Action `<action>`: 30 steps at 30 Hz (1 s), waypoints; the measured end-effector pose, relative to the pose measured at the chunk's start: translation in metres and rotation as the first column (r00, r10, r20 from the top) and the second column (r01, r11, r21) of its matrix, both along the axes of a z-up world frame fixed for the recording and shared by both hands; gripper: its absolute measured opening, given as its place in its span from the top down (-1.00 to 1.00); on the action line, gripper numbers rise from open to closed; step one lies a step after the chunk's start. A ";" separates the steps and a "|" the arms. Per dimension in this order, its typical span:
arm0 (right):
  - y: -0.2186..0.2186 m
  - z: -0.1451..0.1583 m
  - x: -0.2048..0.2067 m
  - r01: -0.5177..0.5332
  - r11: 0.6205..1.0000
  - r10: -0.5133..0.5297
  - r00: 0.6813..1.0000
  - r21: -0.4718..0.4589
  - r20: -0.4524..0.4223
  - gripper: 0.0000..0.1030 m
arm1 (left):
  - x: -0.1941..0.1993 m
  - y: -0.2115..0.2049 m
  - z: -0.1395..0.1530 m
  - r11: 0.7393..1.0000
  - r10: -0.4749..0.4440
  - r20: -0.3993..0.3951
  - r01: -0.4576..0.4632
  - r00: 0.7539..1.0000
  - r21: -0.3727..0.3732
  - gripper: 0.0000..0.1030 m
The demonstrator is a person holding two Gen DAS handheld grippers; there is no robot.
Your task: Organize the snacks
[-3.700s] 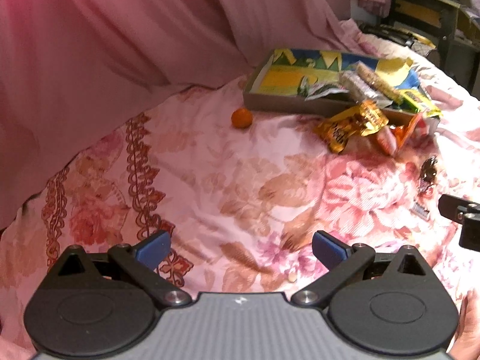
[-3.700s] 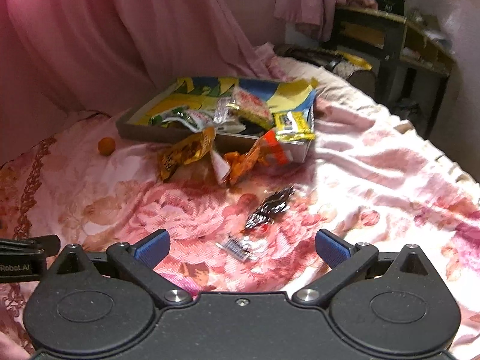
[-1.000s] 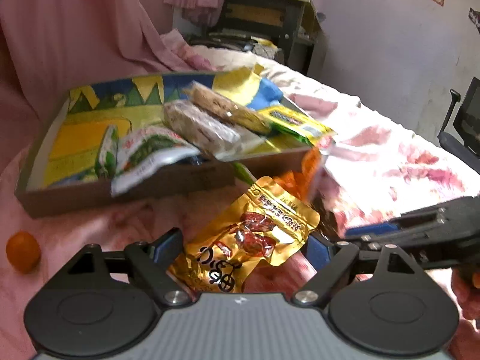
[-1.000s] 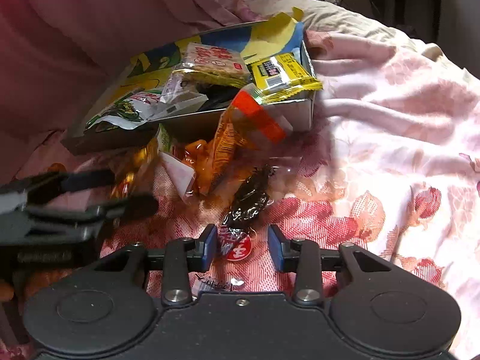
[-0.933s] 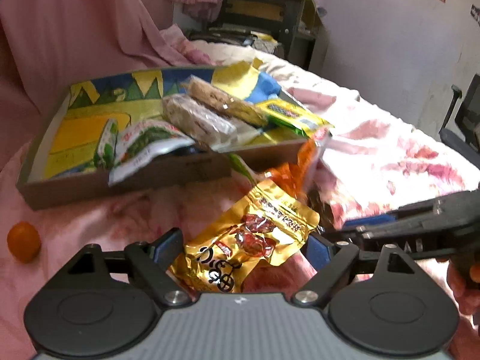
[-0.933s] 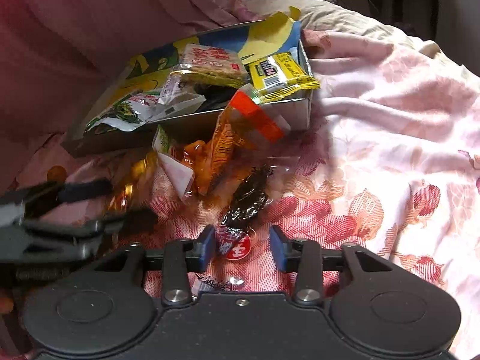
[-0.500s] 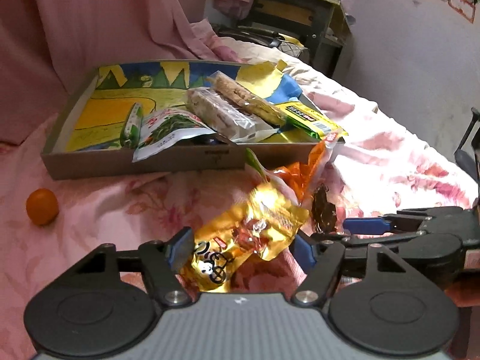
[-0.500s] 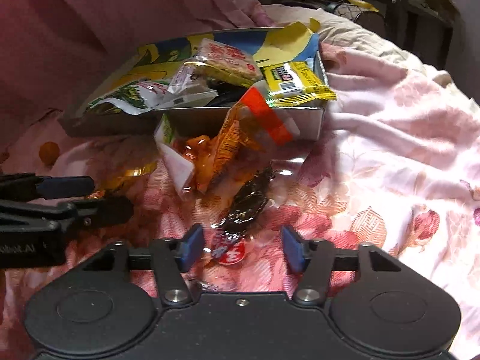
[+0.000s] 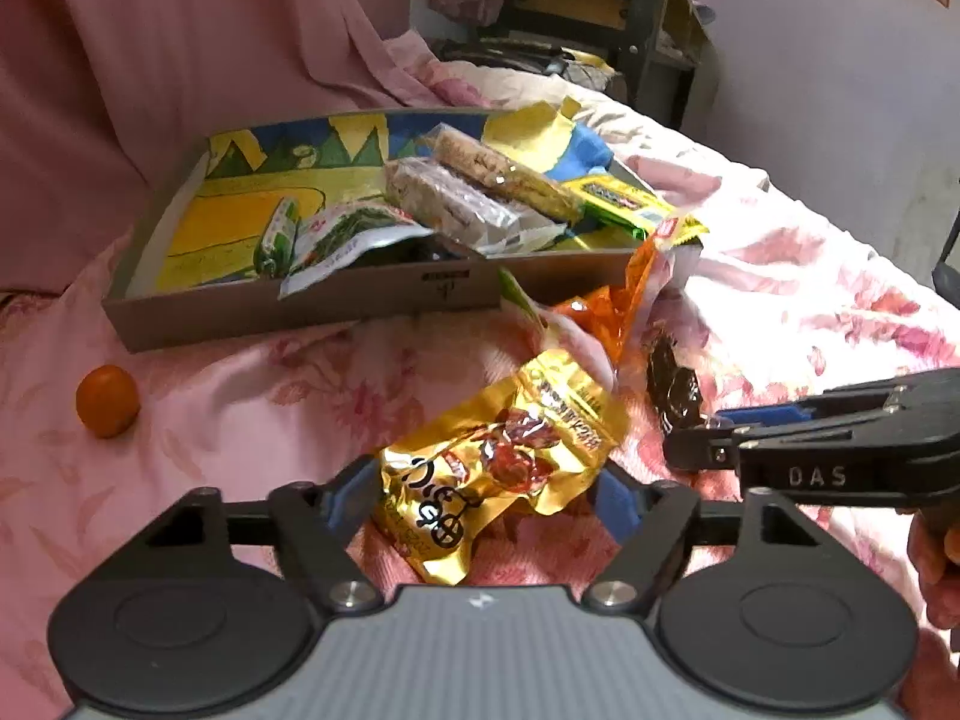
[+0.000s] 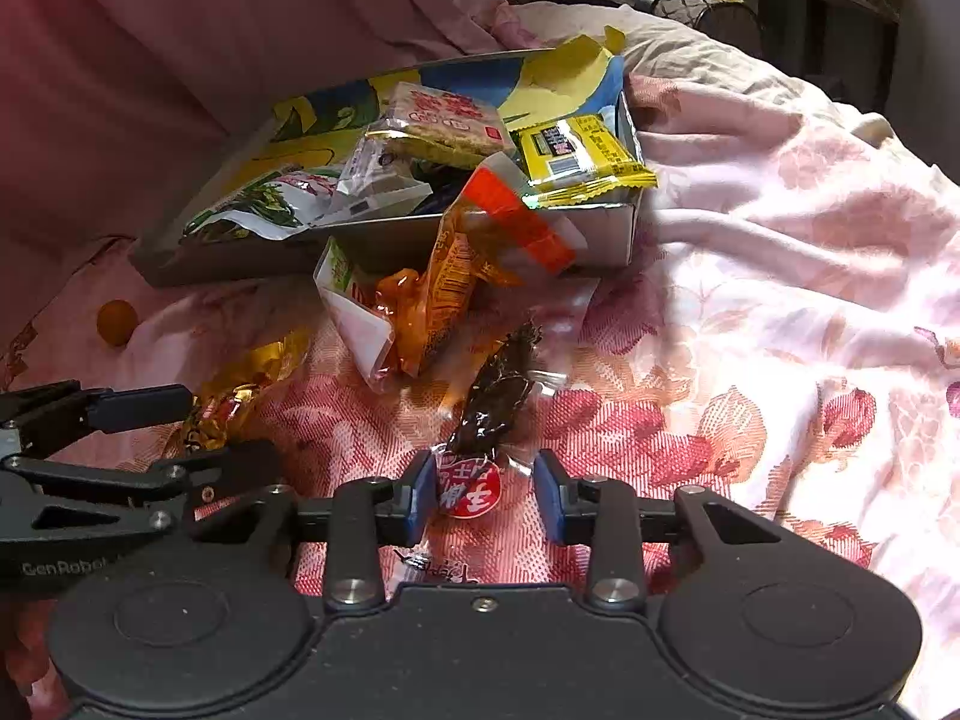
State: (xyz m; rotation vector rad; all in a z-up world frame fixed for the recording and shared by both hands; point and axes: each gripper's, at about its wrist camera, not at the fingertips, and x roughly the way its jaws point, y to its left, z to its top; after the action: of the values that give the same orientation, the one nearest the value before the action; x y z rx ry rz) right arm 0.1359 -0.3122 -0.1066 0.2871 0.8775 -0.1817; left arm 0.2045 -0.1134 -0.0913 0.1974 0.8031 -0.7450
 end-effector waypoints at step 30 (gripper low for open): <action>0.012 0.034 -0.035 -0.064 0.998 0.063 0.991 0.007 0.114 1.00 | -0.049 0.045 0.065 0.912 0.288 -0.005 -0.276 0.958 -0.303 0.99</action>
State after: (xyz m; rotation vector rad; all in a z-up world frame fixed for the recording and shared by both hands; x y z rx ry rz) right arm 0.1013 -0.3001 -0.0724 0.2763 0.7737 -0.1007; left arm 0.1552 -0.0681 -0.0259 -0.1768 0.6522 -0.5778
